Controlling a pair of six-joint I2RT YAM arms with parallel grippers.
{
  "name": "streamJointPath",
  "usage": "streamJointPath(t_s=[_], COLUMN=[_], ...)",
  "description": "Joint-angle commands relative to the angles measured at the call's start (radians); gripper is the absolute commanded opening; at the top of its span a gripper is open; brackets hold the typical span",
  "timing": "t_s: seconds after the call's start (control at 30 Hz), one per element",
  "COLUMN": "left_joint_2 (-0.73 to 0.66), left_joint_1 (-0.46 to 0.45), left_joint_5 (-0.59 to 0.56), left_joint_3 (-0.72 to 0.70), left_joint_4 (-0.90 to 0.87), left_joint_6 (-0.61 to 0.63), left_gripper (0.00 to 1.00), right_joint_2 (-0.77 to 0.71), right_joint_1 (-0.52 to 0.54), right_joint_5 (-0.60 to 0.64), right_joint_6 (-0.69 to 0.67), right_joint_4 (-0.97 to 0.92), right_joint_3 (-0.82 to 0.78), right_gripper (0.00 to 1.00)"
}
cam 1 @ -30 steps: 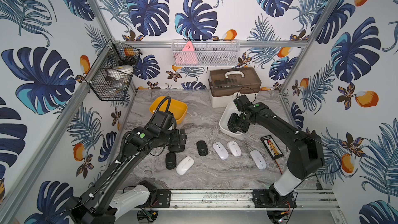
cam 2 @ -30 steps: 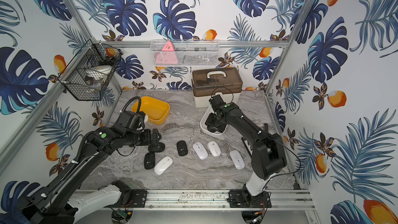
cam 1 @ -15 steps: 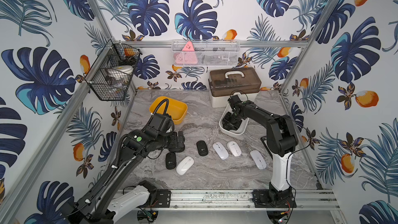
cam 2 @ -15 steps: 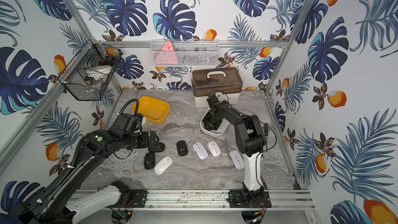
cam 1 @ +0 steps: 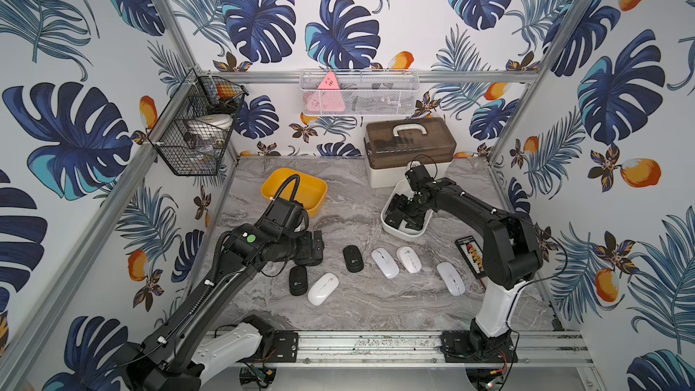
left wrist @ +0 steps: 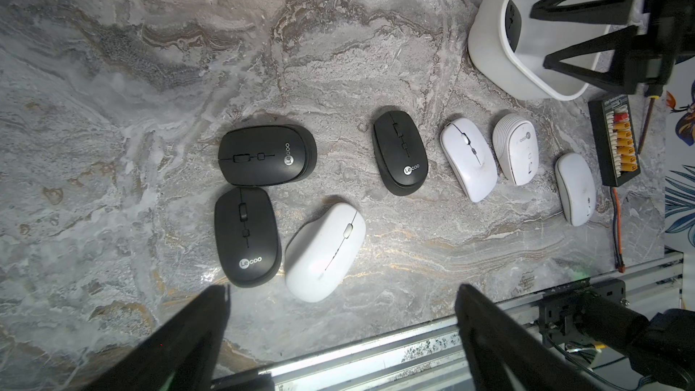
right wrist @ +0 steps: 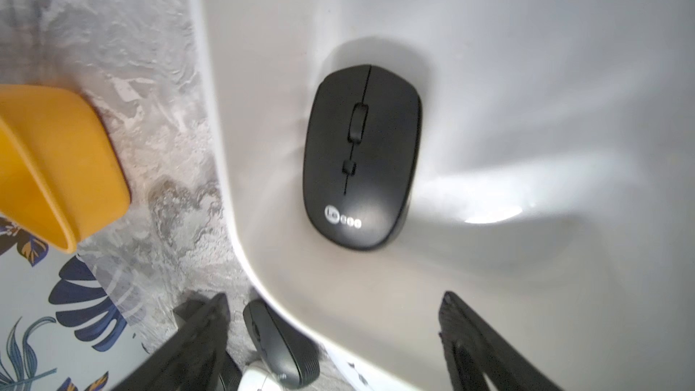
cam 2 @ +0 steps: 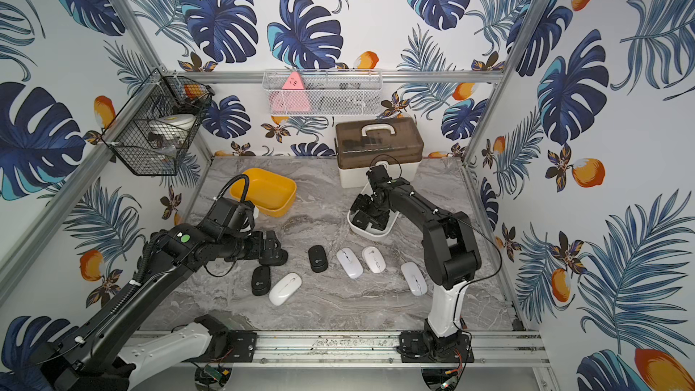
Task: Place the mice by color into the storage box
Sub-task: Place the mouse in the storage box, then pick up the mouse from the center of the board.
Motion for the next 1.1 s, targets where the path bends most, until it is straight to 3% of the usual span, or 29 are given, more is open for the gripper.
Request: streamJointPath(t_s=[0.0, 0.17, 0.27, 0.33, 0.53, 0.8, 1.07], left_joint_2=[0.014, 0.064, 0.081, 0.087, 0.051, -0.030, -0.059], left_joint_1=[0.002, 0.002, 0.002, 0.009, 0.031, 0.038, 0.039], left_joint_5=[0.010, 0.053, 0.038, 0.038, 0.034, -0.009, -0.042], left_joint_3=[0.006, 0.003, -0.003, -0.006, 0.007, 0.009, 0.016], left_joint_4=[0.017, 0.028, 0.032, 0.036, 0.034, -0.005, -0.048], left_joint_6=[-0.002, 0.004, -0.010, -0.017, -0.001, -0.002, -0.001], left_gripper=[0.99, 0.99, 0.99, 0.99, 0.99, 0.99, 0.99], right_joint_2=[-0.104, -0.263, -0.299, -0.264, -0.037, 0.216, 0.254], right_joint_1=[0.042, 0.171, 0.346, 0.447, 0.607, 0.663, 0.647], right_joint_5=[0.051, 0.154, 0.171, 0.186, 0.215, 0.336, 0.366], right_joint_6=[-0.106, -0.167, -0.158, -0.152, -0.103, -0.129, -0.121], right_joint_4=[-0.098, -0.186, -0.149, -0.120, -0.135, -0.241, -0.239], right_joint_3=[-0.017, -0.091, -0.129, -0.132, 0.013, 0.209, 0.201], right_gripper=[0.89, 0.91, 0.92, 0.92, 0.93, 0.93, 0.92])
